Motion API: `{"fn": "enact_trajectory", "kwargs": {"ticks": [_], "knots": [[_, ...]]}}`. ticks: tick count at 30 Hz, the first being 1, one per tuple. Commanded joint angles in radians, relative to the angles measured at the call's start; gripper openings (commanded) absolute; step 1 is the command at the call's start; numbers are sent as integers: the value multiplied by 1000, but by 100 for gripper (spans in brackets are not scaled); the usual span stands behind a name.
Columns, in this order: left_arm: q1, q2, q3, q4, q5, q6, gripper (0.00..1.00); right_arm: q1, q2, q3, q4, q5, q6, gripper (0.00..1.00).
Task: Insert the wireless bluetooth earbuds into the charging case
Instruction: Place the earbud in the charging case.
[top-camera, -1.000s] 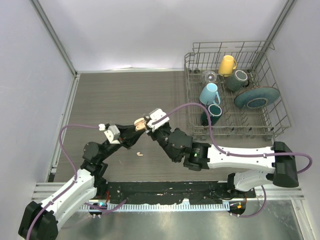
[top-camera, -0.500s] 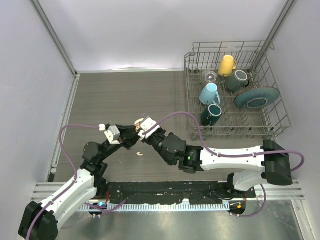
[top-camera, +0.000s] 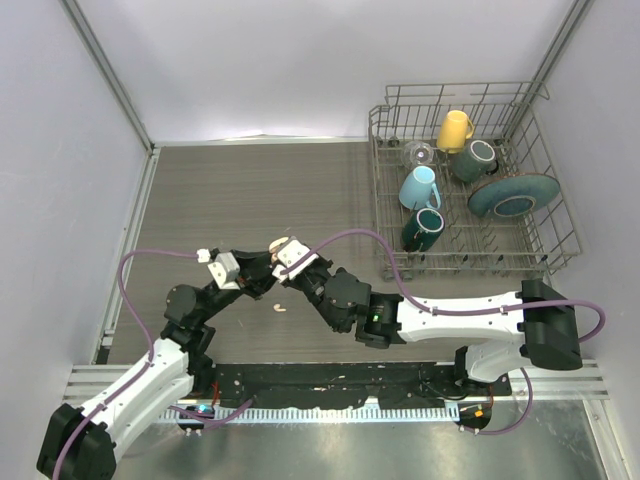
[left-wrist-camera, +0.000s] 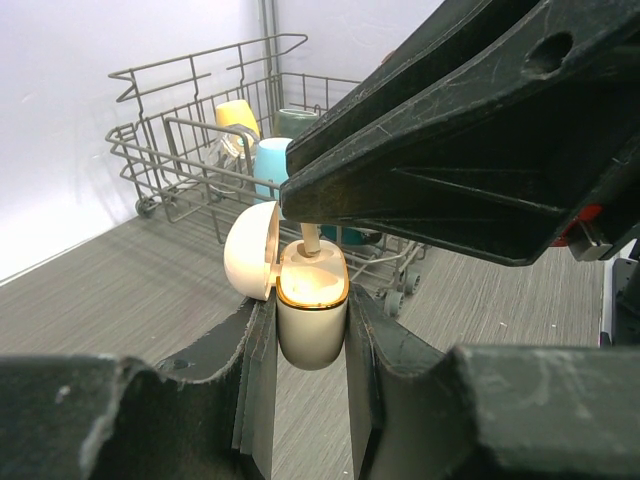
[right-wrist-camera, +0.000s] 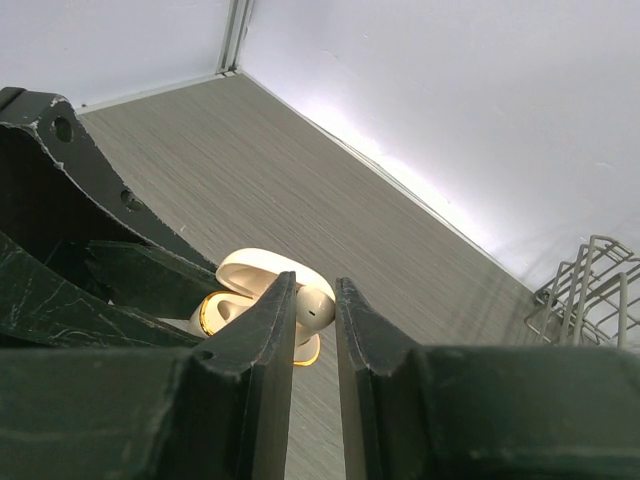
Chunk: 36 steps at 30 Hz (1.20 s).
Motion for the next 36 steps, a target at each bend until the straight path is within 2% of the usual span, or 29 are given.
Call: {"fn": "enact_trajectory", "kwargs": {"ticks": [1,12,21,26,29,30,31,35,36], "knots": [[-2,-8,34,68,6,-2,0,8,0,2,50,33,-20,1],[-3,-6,34,79,9,-5,0,10,5,-12,62,13,-46,1],[-2,-34,3,136,-118,-45,0,24,-6,-21,-8,-70,3,1],[-2,-52,-1,140,-135,-51,0,24,-12,-19,-30,-76,38,2],[-3,-49,-6,140,-130,-45,0,24,-9,1,-50,-63,81,19],[-2,-51,-7,140,-129,-44,0,24,-10,10,-74,-50,100,35],[-2,-48,-9,140,-129,-44,0,24,-9,33,-85,-38,124,47],[-2,-46,-10,136,-129,-33,0,22,-18,77,-114,9,202,61],[-3,-46,-10,134,-127,-31,0,22,-23,80,-91,22,213,68]]}}
